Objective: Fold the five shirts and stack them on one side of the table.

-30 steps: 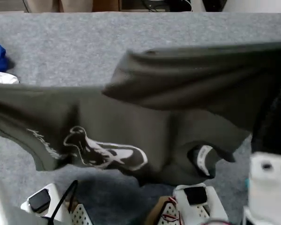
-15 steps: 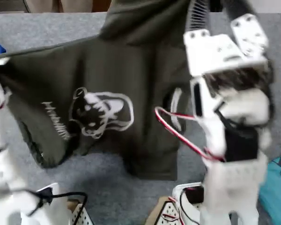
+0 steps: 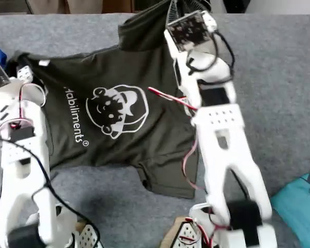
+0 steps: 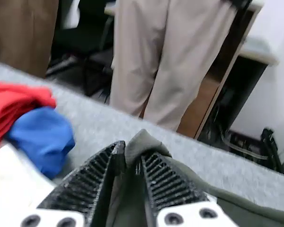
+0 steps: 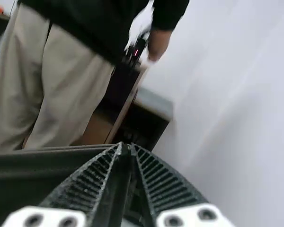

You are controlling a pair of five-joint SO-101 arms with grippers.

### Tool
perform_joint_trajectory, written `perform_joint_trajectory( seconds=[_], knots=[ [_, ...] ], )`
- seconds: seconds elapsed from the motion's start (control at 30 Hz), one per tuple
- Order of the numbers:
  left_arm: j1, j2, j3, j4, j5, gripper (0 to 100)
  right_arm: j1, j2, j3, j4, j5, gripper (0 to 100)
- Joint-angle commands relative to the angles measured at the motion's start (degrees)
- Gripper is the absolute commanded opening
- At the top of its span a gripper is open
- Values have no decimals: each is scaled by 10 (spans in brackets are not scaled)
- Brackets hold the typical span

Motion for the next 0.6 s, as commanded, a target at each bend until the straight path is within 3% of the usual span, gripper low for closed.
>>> perform_joint_trajectory(
  seconds=[0.0,0.37,0.57],
  knots=[
    [5,117,-82,-49,-1,18,-4,65,-27,-26,1,5],
    [20,351,-334,-40,-23,18,26,306,-255,-23,0,5],
    [43,453,-474,88,-62,18,44,433,-443,9,0,5]
  ],
)
